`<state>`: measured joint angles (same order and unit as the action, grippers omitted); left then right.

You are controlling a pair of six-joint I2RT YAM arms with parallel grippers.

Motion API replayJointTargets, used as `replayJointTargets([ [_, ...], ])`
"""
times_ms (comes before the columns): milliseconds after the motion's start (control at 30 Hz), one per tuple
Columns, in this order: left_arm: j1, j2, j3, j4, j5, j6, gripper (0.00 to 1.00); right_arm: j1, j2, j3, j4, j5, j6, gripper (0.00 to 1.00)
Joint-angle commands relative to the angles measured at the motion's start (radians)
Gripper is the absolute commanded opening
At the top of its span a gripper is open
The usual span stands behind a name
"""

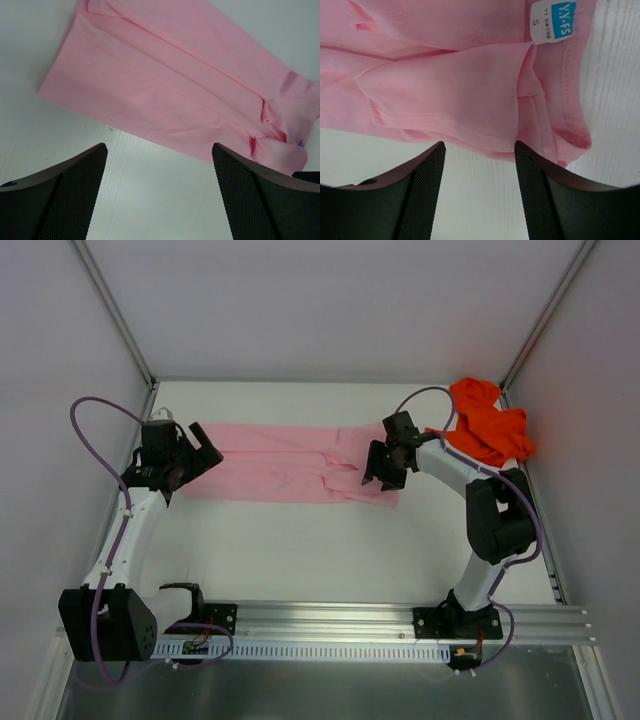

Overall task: Fold and stack the t-shirts
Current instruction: Fold the other side of the tshirt into a rectangle

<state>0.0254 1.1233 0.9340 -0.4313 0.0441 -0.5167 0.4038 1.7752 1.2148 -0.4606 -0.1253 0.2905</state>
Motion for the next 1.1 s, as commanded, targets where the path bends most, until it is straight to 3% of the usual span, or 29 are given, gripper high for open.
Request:
replayJointTargets([
  [0,-0.005,0.003,0.012,0.016,-0.003,-0.016,0.86,0.000,0.009,0.045,-0.042,0.050,-0.042,0.60],
  [233,-0.005,0.026,0.019,0.031,0.003,-0.023,0.86,0.000,0.024,0.058,-0.059,0.064,-0.070,0.60],
  [500,-0.005,0.036,0.025,0.028,0.002,-0.020,0.86,0.000,0.062,0.074,-0.046,0.047,-0.071,0.52],
  [600,-0.004,0.036,0.028,0.026,-0.001,-0.019,0.86,0.000,0.066,0.075,-0.044,0.046,-0.073,0.43],
  [800,-0.004,0.038,0.032,0.025,0.000,-0.016,0.86,0.000,0.056,0.112,-0.062,0.041,-0.071,0.06],
  [1067,-0.005,0.038,-0.007,0.065,0.052,-0.011,0.86,-0.017,0.082,0.221,-0.118,0.043,-0.083,0.05],
])
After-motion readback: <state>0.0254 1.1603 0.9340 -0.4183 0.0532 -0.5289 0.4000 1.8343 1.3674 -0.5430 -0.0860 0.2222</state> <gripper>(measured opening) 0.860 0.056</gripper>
